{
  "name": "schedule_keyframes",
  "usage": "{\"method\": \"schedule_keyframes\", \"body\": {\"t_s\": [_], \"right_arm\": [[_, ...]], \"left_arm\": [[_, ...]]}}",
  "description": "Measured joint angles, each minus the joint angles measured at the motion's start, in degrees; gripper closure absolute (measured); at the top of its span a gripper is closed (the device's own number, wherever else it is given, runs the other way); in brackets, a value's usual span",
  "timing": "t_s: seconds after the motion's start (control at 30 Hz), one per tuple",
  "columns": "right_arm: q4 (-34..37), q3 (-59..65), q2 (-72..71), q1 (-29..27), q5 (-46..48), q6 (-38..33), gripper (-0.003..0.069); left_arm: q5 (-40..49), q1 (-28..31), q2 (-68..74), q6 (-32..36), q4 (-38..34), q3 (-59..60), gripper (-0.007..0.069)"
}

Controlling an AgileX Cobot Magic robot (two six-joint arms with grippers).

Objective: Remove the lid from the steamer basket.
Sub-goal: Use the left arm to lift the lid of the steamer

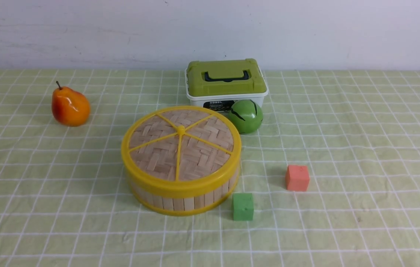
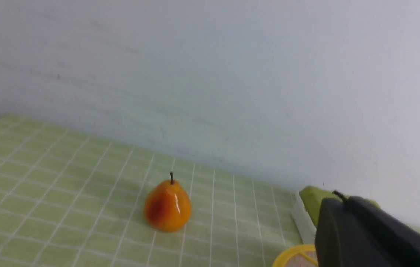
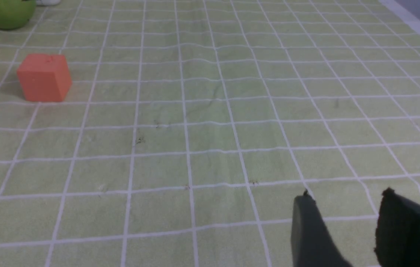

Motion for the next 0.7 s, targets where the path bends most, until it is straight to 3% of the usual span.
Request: {"method": "schedule_keyframes", "body": {"t_s": [0.2, 0.43, 0.53, 0.7], "right_arm": [[0.0, 0.0, 0.0, 0.0, 0.0, 0.0, 0.0418], [0.0, 0.0, 0.0, 0.0, 0.0, 0.0, 0.0418], [0.0, 0.0, 0.0, 0.0, 0.0, 0.0, 0.0418], [0.0, 0.0, 0.0, 0.0, 0.0, 0.0, 0.0418]], "left_arm": [[15.8, 0.0, 16.7, 3.9, -5.1, -14.3, 0.0637], [41.9, 0.0, 38.7, 15.5, -21.4, -35.1, 0.0637], [48.6, 0.0, 44.9, 17.0, -25.8, -40.2, 0.0637], [55.6, -0.3, 52.5, 16.1, -27.2, -46.9, 0.0637]]}}
